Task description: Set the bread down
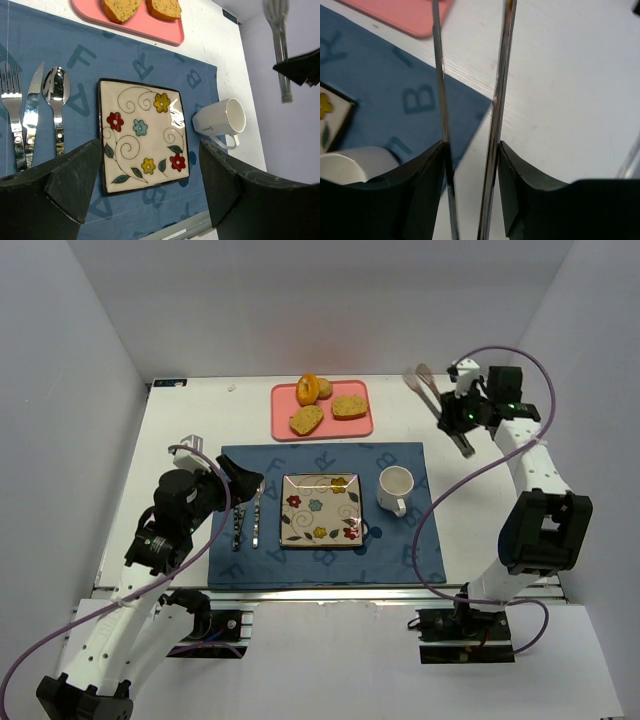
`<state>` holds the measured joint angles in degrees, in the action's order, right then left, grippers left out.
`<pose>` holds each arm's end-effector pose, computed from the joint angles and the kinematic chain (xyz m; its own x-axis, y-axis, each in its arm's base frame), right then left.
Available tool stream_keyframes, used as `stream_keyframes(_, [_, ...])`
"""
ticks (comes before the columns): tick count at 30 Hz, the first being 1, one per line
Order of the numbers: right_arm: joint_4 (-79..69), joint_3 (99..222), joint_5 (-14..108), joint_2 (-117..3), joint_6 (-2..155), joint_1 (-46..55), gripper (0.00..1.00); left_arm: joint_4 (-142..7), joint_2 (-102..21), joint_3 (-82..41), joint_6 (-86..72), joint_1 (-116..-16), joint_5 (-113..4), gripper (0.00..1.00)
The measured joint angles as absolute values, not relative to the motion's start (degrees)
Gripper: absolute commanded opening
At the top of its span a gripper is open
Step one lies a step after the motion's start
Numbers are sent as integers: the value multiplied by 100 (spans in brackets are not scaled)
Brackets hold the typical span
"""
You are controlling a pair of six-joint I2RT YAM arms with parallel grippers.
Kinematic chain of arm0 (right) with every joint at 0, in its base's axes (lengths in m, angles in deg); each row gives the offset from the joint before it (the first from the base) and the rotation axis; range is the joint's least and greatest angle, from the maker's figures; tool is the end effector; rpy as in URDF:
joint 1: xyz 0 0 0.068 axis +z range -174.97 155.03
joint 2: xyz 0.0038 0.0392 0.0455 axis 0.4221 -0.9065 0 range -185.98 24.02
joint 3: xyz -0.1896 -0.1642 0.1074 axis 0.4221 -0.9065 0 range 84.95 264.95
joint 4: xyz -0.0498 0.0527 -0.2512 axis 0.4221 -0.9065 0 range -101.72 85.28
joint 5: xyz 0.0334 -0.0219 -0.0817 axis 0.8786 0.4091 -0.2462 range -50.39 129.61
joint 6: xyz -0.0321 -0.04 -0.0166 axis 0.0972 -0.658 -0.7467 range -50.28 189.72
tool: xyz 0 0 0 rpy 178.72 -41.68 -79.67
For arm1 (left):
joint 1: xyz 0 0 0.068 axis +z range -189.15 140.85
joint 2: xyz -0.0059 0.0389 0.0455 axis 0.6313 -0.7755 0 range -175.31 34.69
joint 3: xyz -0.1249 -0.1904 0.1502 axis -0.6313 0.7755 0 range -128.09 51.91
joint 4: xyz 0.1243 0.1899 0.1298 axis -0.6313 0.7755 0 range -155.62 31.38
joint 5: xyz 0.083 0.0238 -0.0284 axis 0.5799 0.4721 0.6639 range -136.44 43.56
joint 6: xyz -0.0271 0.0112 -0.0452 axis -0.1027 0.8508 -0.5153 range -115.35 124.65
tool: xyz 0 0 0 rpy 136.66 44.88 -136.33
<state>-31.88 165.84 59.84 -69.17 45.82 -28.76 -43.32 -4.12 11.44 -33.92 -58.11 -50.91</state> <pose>0.3697 -0.0122 0.3153 -0.4970 -0.3480 -0.7949 -0.4437 0.8892 -0.1118 0.1503 -0.0546 0.3074 -0.5056 -0.4835 -0.7145 0.0994 0.7901 -0.6049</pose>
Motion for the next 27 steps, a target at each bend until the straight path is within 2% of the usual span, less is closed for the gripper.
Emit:
stream_keyframes(12, [-3590, 18129, 6360, -8390, 5142, -1654, 50, -4078, -106, 991, -3379, -5811, -4980, 88])
stream_keyframes(27, [-3795, 19176, 5158, -9509, 3817, -457, 51, -3711, 28, 967, -3447, -5811, -4672, 88])
